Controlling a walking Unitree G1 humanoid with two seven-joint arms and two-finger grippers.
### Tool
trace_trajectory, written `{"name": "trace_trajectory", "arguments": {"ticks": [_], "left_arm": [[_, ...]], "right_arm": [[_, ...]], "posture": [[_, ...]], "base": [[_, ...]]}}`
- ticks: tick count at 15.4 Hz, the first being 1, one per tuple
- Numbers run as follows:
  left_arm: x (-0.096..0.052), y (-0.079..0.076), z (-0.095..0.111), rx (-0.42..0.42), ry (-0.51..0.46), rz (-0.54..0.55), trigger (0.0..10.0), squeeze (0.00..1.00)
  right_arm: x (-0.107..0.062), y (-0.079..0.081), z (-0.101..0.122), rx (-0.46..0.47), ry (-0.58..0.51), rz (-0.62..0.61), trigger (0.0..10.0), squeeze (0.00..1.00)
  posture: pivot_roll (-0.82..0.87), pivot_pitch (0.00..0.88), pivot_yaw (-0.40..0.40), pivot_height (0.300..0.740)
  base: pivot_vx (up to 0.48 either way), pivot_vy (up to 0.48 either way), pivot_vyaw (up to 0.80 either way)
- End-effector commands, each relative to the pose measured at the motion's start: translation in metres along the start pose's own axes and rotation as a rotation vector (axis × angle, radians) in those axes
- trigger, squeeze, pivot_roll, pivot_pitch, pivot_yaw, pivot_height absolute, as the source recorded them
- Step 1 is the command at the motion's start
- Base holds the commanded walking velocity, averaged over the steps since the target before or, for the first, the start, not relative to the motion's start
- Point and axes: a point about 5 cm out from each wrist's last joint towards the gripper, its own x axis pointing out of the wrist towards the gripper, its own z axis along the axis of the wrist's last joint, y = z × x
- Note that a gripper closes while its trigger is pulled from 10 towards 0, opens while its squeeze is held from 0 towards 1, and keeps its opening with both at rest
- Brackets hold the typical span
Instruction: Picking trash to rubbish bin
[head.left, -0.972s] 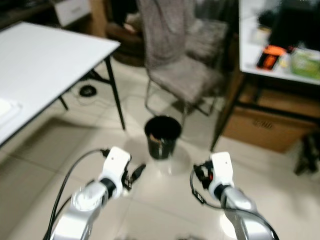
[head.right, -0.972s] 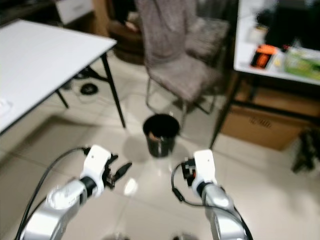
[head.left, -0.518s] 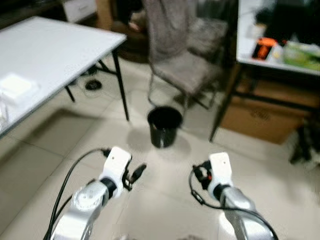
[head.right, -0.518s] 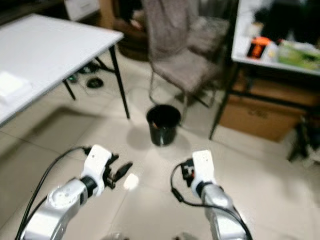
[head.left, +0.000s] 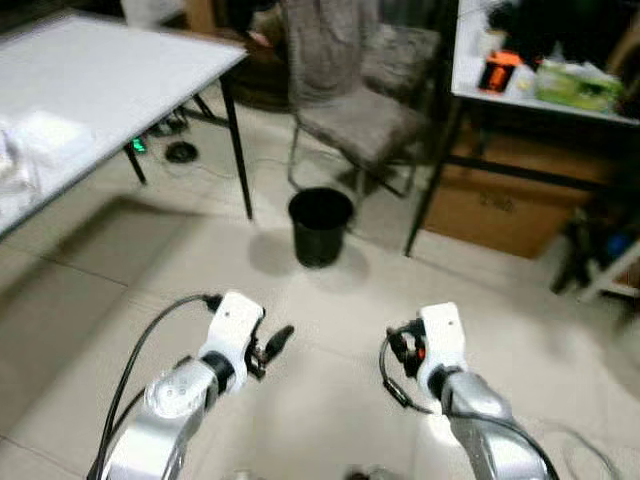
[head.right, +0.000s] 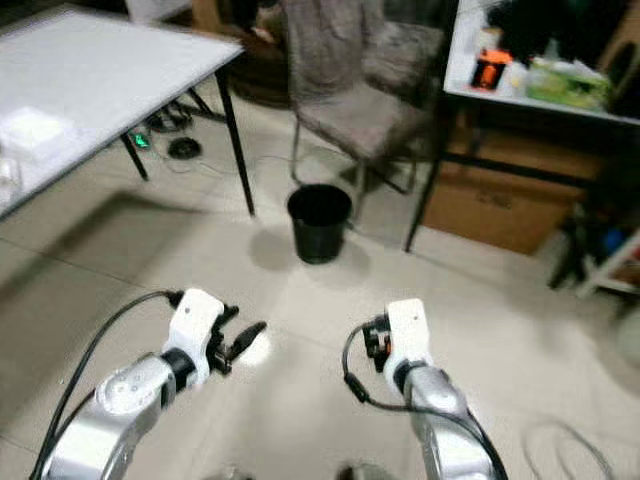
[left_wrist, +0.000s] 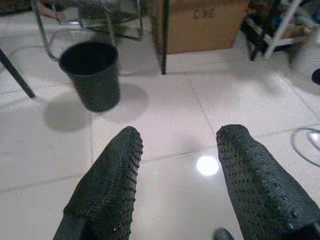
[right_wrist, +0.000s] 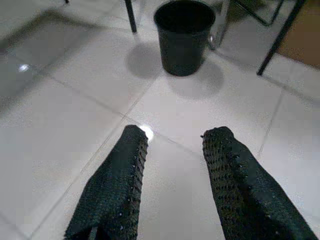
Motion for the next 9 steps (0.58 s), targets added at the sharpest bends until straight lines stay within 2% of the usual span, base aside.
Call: {"name": "trace_trajectory", "arguments": {"ticks": [1, 4, 6, 7, 8, 9], "left_arm": [[-0.002, 0.003, 0.002, 0.0, -0.017, 0.03, 10.0, 0.0], [-0.004, 0.004, 0.003, 0.006, -0.022, 0.049, 10.0, 0.0], [-0.004, 0.008, 0.008, 0.024, -0.057, 0.095, 10.0, 0.0], [-0.005, 0.012, 0.013, -0.016, -0.097, 0.142, 10.0, 0.0], [-0.006, 0.012, 0.015, -0.018, -0.11, 0.153, 10.0, 0.0], [-0.007, 0.012, 0.016, -0.008, -0.113, 0.157, 10.0, 0.0]], "right_arm": [[0.001, 0.002, 0.007, 0.0, -0.027, 0.008, 10.0, 0.0], [-0.001, 0.0, 0.013, -0.009, -0.054, 0.004, 10.0, 0.0], [-0.002, 0.003, 0.016, -0.049, -0.073, 0.033, 10.0, 0.0], [-0.003, 0.006, 0.02, -0.062, -0.098, 0.048, 10.0, 0.0], [-0.004, 0.007, 0.023, -0.053, -0.112, 0.055, 10.0, 0.0], [-0.004, 0.007, 0.025, -0.056, -0.118, 0.053, 10.0, 0.0]], "posture": [[-0.03, 0.064, -0.029, 0.74], [-0.03, 0.063, -0.03, 0.74], [-0.03, 0.062, -0.031, 0.74], [-0.03, 0.062, -0.033, 0.74], [-0.03, 0.062, -0.032, 0.74], [-0.03, 0.064, -0.032, 0.74]], "base": [[0.0, 0.0, 0.0], [0.0, 0.0, 0.0], [0.0, 0.0, 0.0], [0.0, 0.0, 0.0], [0.0, 0.0, 0.0], [0.0, 0.0, 0.8]]}}
